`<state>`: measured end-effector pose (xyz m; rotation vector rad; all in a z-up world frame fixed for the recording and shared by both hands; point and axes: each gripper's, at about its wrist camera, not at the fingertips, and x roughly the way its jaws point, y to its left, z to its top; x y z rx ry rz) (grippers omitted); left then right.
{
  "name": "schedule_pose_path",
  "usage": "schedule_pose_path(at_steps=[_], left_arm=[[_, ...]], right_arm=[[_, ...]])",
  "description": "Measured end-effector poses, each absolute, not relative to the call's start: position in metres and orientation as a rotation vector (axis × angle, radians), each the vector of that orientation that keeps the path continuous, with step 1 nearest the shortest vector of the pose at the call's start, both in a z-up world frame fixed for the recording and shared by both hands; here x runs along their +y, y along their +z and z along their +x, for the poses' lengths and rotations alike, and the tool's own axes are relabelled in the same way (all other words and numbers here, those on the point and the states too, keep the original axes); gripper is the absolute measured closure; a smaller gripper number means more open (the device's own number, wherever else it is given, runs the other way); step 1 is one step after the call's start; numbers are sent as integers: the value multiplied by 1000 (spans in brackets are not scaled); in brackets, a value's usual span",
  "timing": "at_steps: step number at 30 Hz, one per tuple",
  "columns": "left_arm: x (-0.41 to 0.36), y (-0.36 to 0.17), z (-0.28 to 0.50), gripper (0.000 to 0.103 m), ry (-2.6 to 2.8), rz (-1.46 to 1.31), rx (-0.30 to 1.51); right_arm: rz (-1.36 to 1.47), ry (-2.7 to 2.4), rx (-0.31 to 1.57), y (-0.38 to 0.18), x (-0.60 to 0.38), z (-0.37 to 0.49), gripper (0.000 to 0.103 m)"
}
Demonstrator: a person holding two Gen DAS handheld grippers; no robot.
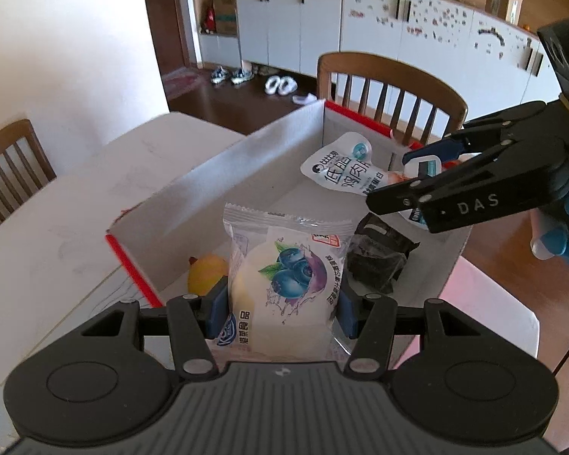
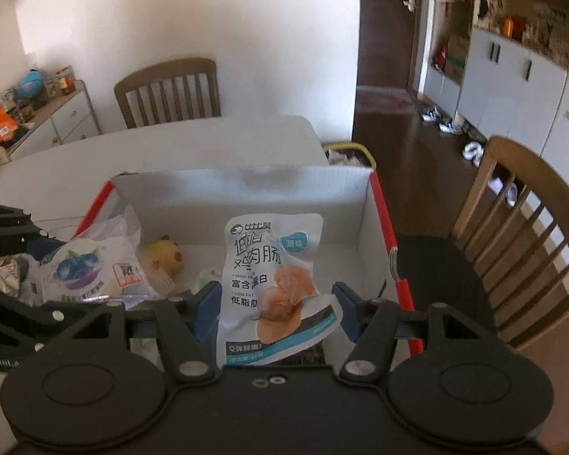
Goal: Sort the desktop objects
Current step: 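Lower the bread bag and sausage pouch into the box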
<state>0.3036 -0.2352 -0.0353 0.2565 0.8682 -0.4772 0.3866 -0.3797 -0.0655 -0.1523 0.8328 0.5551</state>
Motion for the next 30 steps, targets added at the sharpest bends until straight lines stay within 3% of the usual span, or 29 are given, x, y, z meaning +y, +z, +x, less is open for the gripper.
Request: schedule_pose_path(at_steps=[30], left_arm=[[-255, -82, 350, 48, -497, 270, 1100]], right_arm=[[-231, 458, 1090, -118, -337, 452, 39]])
